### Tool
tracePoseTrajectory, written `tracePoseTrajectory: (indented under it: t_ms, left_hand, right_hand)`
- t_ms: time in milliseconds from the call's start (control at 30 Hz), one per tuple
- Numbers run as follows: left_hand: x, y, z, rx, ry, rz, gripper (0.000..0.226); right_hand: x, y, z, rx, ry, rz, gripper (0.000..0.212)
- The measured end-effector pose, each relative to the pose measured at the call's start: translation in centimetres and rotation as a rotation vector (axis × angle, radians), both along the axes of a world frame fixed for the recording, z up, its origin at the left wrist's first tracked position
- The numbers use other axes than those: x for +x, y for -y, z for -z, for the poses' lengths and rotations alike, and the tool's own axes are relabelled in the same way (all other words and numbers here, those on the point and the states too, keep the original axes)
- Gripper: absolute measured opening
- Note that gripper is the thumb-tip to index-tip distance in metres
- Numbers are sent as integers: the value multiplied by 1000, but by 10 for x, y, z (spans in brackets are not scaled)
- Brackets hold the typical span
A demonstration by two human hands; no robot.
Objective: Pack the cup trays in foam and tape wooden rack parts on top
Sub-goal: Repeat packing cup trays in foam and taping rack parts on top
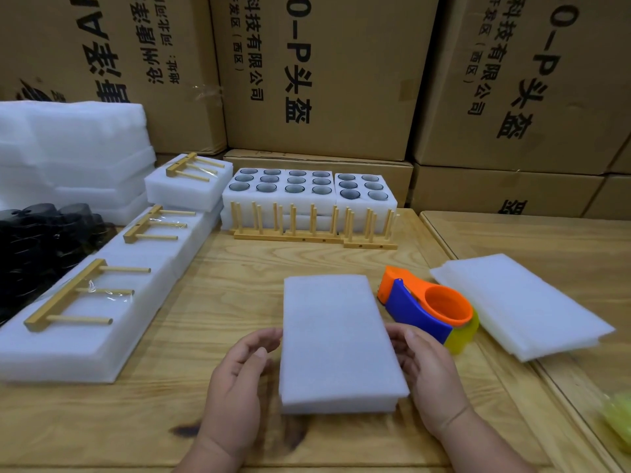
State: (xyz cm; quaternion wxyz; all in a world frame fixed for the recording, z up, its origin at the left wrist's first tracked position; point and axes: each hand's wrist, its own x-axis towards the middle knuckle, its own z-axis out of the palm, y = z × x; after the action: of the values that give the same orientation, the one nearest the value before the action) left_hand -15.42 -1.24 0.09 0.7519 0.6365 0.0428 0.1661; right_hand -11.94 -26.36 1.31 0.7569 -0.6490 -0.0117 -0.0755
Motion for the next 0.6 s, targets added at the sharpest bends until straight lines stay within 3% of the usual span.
tracePoseTrajectory:
  t_ms: [600]
  left_hand:
    - [-1, -2, -2, 59, -33, 125, 42]
  right_hand:
    - [2, -1, 2, -47, -27, 14, 36]
